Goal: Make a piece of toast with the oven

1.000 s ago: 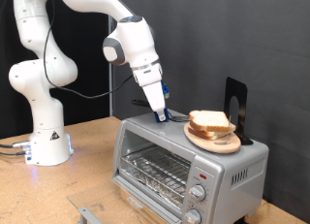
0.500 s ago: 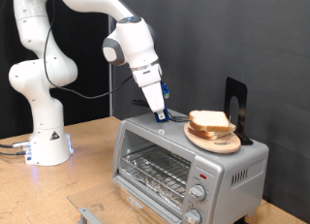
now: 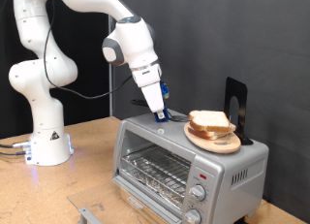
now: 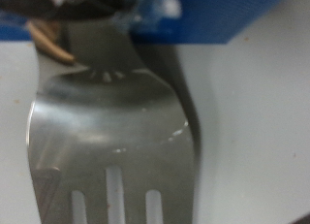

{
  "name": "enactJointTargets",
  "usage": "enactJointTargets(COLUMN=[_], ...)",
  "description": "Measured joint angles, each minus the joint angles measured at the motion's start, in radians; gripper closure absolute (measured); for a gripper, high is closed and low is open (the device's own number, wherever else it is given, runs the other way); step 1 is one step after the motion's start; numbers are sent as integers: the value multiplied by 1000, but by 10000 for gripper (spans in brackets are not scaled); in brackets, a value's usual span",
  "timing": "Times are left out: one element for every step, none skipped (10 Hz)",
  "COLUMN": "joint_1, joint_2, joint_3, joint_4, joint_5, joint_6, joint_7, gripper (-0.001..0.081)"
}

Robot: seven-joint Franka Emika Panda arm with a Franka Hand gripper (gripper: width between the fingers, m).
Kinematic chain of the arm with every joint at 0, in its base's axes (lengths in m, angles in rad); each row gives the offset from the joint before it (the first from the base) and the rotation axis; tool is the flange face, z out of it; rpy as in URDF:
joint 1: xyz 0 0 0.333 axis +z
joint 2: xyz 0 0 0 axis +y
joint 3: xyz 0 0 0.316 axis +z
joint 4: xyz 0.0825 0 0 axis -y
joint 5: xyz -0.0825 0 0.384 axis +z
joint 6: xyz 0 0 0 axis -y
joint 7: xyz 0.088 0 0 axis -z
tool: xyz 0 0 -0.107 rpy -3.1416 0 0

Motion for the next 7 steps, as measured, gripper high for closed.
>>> enactJointTargets(joint_1=[0, 0, -1, -1, -1, -2, -2], joint_2=[-13, -35, -61, -86, -83, -82, -88], joint_3=[-7, -18, -28, -36, -35, -33, -35], joint_4=[2, 4, 6, 5, 4, -7, -27], joint_5=[21, 37, 40, 40, 39, 56, 93], joint_6=[-8, -28, -57, -91, -88, -31, 30], joint_7=[-9, -20, -21, -21, -21, -4, 7], gripper=[410, 410, 410, 409, 409, 409, 409])
